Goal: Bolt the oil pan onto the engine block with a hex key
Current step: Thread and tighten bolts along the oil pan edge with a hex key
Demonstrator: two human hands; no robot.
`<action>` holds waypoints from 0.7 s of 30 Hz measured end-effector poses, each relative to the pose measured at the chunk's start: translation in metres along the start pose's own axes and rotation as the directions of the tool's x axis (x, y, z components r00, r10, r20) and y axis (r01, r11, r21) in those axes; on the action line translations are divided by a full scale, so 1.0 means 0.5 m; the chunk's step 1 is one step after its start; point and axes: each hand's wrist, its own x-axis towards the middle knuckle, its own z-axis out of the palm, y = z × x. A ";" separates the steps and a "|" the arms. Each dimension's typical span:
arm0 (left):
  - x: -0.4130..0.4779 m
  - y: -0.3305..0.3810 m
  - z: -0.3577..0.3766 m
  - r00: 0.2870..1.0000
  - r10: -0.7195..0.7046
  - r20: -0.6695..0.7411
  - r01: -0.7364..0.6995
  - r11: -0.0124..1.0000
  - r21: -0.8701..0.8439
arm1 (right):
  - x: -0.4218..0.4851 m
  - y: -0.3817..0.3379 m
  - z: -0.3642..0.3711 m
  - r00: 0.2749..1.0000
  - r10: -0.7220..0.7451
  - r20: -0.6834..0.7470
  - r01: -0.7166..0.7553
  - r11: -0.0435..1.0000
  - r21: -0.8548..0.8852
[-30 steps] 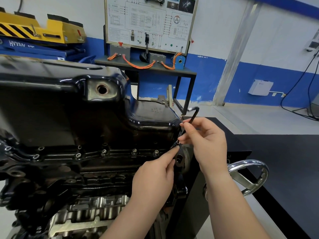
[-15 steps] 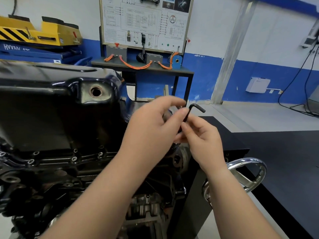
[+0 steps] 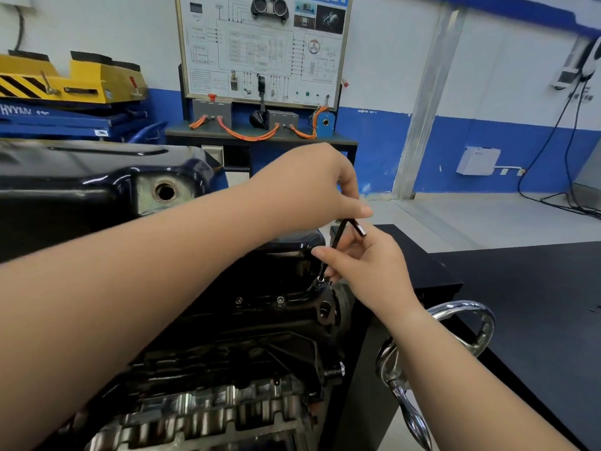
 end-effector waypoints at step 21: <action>0.084 -0.027 -0.007 0.762 0.015 0.648 -0.013 1.000 -0.008 | 0.003 -0.007 -0.016 0.989 -0.108 0.097 0.120 0.984 -0.130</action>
